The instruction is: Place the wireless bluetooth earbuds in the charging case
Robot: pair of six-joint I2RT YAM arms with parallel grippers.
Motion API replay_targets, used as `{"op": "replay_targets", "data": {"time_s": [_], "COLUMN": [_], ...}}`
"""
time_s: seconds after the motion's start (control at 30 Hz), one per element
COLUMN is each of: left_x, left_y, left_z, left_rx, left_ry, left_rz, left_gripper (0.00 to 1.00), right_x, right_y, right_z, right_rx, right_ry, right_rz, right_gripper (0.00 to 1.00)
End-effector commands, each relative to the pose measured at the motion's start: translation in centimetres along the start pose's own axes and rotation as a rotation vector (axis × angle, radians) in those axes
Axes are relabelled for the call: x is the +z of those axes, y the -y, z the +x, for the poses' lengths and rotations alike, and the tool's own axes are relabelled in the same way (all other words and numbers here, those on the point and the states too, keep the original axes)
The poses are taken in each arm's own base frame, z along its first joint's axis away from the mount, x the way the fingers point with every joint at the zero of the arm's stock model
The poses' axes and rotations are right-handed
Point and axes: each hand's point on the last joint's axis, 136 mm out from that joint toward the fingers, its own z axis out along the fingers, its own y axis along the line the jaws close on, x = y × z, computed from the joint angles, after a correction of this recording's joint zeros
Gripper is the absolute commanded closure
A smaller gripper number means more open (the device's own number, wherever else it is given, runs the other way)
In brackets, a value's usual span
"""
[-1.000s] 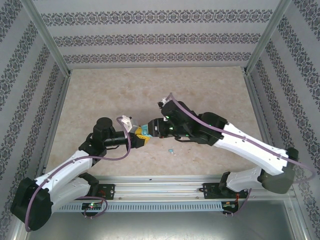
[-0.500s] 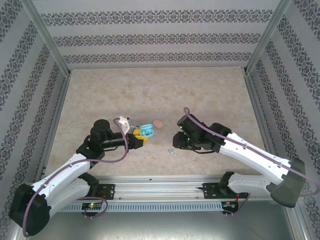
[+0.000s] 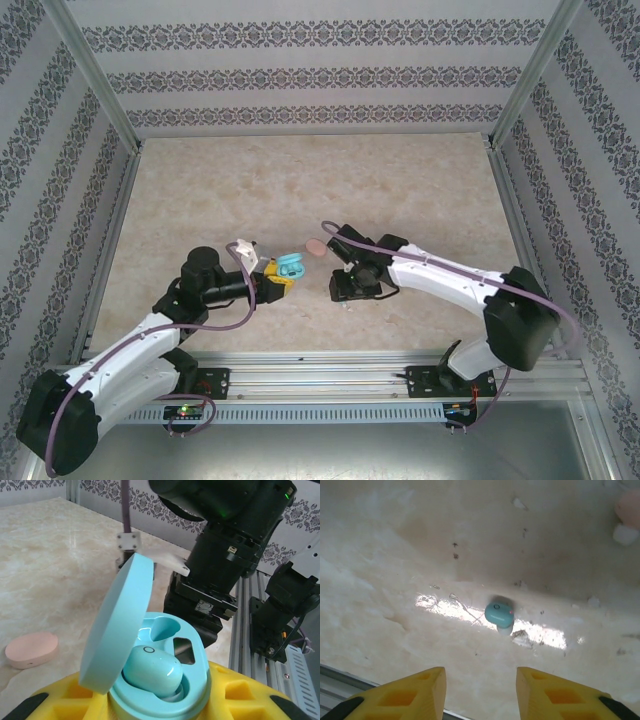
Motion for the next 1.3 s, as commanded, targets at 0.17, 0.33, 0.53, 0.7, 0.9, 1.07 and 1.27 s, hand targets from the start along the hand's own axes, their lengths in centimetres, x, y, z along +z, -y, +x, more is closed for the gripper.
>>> {"op": "replay_targets", "data": {"time_s": [0.17,0.33,0.53,0.7,0.9,1.07,1.27], "left_x": [-0.3,-0.6,-0.7,-0.7,-0.7,-0.7,-0.7], "left_y": [0.2,0.3,0.3,0.3,0.4,0.4,0.4], "left_z": [0.6,0.7,0.8,0.8,0.7,0.8,0.8], "left_rx": [-0.010,-0.035,-0.042,-0.045,-0.047,-0.050,-0.048], "left_ry": [0.042,0.063,0.056,0.057,0.055,0.053,0.052], "left_rz": [-0.006,-0.014,-0.017,-0.020,-0.016,-0.014,-0.017], "left_gripper": [1.00,1.00,1.00,1.00,1.00,1.00,1.00], "right_x": [0.7,1.9,3.2,4.7,6.0,6.4,6.3], "right_y": [-0.3,-0.4,0.9,2.0,2.7,3.0,2.4], "right_z": [-0.3,-0.1,-0.3,-0.1,-0.2,-0.2,-0.8], "right_rx": [-0.355,-0.469,-0.580,-0.603,-0.577,-0.562,-0.541], "right_ry": [-0.037,-0.038,-0.040,-0.098,-0.158,-0.178,-0.156], "right_rz": [0.007,-0.017,0.036,0.086,0.124,0.141,0.118], "right_gripper": [0.55,0.53,0.53,0.53,0.56,0.58,0.59]}}
